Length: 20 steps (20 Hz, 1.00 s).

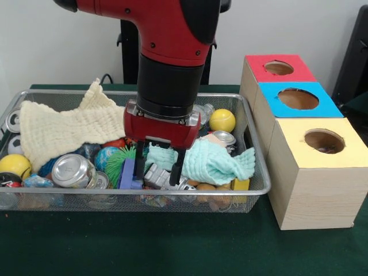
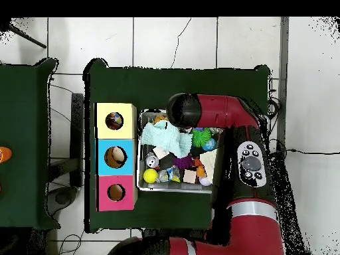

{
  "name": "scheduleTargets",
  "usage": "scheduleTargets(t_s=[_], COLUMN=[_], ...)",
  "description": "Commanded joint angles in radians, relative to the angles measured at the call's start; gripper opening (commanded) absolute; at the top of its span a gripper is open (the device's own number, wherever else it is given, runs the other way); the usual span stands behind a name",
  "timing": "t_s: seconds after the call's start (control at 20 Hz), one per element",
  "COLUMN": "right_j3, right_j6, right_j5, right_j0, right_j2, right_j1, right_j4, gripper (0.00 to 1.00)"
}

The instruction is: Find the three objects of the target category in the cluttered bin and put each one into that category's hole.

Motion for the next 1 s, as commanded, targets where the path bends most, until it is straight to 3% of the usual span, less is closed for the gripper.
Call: scheduleTargets(t_s=[0.05,0.7,1.0], right_j3=[0.135,0.218,0.135], right_j6=[-0.005,-0.03,-0.058], right_j5=[-0.005,-0.083,-0.105], right_j0=[0.004,-0.027,-0.055], right_j2=[0.005,0.015,0.048], right_j1=[0.022,0.018,0.099], right_j4=[-0.067,-0.104,-0.13], gripper=[1.0,1.0,1.0])
